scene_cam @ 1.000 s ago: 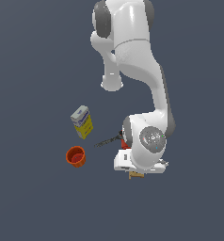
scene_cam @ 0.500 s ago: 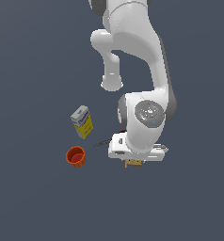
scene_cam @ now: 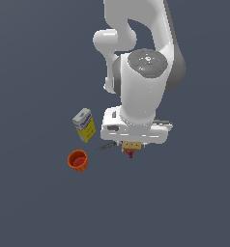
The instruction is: Pick up a designated object from a clutter of objects.
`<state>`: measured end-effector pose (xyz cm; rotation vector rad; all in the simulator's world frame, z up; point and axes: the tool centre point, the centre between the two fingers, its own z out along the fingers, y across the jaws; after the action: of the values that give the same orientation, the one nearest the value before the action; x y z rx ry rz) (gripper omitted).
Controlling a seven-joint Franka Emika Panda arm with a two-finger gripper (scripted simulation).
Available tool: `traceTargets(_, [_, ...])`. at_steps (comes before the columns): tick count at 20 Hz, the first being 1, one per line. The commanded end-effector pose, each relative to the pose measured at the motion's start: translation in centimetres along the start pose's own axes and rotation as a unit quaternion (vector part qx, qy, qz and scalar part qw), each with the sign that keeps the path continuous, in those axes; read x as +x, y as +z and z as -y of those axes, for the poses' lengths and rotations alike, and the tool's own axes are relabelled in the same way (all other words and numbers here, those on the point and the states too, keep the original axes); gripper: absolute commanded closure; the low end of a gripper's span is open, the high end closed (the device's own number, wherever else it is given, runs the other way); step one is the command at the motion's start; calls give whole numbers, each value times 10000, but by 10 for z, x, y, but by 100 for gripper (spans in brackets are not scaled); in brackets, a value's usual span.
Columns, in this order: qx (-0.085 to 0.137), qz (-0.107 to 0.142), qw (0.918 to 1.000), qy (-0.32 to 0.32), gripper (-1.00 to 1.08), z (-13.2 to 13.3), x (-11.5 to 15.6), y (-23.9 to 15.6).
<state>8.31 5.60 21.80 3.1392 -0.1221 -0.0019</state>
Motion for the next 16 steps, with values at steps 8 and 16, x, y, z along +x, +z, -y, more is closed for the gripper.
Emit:
traceTargets(8, [4,-5,10000,0,108,-30,-26,-99])
traceTargets(16, [4,-5,10000,0,108,-45,-37,-151])
